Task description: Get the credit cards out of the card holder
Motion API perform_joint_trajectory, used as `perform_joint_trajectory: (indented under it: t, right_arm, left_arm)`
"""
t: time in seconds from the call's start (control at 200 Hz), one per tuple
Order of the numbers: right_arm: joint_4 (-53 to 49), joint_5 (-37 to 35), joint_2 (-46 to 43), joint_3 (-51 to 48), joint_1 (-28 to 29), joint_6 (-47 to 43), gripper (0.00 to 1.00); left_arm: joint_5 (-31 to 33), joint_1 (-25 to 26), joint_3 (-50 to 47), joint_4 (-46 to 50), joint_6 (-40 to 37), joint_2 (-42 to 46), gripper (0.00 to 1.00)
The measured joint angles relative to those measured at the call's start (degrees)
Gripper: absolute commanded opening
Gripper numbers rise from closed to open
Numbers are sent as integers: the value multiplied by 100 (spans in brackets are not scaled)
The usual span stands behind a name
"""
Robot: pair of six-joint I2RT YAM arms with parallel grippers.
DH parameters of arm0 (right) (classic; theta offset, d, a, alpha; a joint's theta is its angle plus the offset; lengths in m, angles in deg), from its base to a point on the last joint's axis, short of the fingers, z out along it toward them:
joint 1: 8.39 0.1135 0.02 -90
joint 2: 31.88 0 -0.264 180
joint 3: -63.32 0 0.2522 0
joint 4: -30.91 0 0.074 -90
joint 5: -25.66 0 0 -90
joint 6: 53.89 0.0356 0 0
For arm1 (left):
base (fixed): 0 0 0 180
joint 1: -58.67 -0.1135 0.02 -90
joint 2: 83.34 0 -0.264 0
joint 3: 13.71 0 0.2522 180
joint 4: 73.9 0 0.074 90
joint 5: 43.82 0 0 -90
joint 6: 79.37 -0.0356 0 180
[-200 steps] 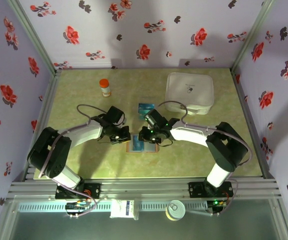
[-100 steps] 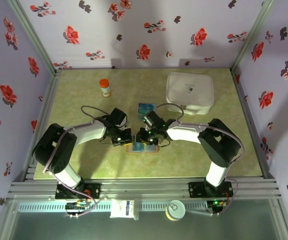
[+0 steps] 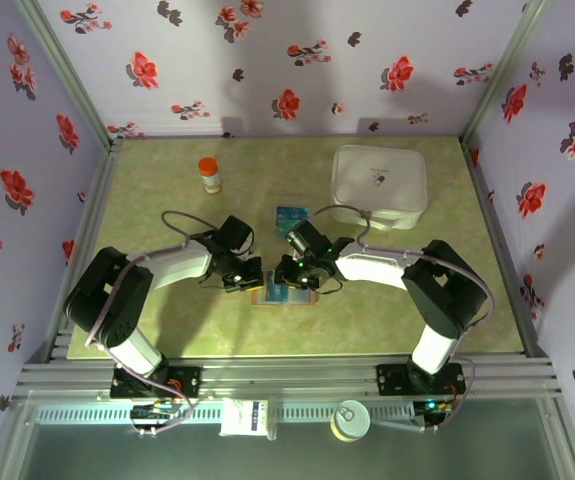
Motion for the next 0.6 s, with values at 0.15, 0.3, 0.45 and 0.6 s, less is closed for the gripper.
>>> perform_joint_trajectory:
  t: [0.15, 0.3, 0.45, 0.6]
  right_arm:
    - [4, -2, -229, -17, -9, 0, 25]
    - [13, -2, -361, -160, -55, 2, 25]
    - [-9, 2, -363, -275, -107, 4, 25]
    - [-9, 4, -369, -278, -118, 4, 26]
  left_arm:
    - [28, 0, 74, 98, 2, 151, 0]
    - [2, 26, 188, 96, 4, 177, 0]
    - [-9, 70, 243, 98, 2, 177, 0]
    - [-9, 76, 243, 76, 2, 142, 0]
